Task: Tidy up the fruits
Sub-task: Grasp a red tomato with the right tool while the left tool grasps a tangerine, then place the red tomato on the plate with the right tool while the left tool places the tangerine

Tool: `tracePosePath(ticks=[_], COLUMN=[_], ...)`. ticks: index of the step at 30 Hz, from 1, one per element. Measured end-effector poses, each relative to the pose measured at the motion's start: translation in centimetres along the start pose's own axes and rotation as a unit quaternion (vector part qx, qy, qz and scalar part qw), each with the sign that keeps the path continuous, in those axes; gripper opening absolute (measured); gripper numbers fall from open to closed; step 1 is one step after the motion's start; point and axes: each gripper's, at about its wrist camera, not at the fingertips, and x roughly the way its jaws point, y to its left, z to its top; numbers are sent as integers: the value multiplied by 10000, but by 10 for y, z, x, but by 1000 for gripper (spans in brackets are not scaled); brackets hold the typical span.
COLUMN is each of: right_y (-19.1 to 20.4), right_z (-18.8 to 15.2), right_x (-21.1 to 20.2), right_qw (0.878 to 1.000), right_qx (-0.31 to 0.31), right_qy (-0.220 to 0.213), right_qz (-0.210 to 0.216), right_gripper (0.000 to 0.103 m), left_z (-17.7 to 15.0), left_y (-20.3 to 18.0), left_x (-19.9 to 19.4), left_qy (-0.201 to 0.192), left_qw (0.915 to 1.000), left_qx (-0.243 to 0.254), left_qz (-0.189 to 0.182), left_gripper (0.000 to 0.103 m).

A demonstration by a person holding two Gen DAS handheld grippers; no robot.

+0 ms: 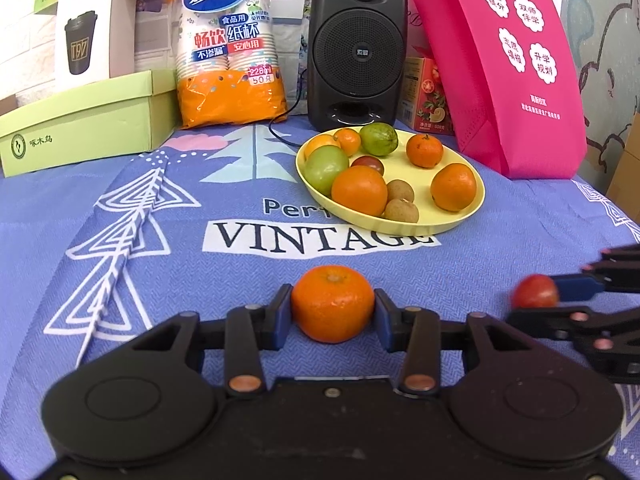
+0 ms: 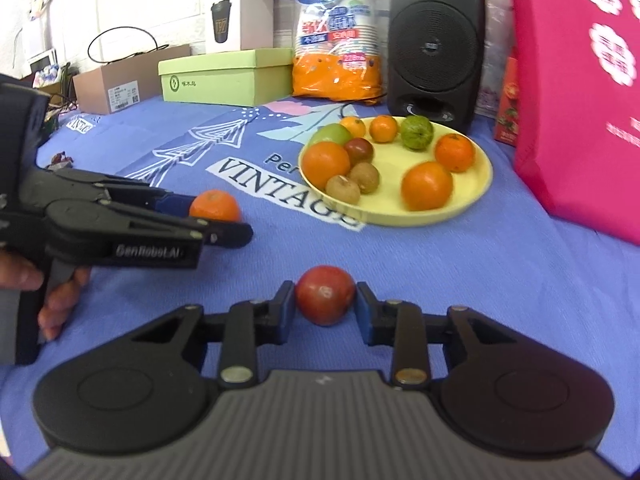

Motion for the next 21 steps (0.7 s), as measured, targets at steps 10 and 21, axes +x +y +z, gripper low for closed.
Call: tracePosePath(ticks=[10, 21], right_y=[-24, -23], right_z=[-22, -1], right_x=[-27, -26], right_qw=[9995, 9996], right_qx=[301, 173], right_qy=[-9, -222], right_qz=[-111, -20], right_gripper=[31, 31], left_z=[-4, 38], left_y=[-13, -20], left_x=[-25, -42], left_qy=[33, -238], left_qw=[9999, 9989], left_qx=[-65, 166], left_qz=[-70, -359], left_gripper=[40, 40])
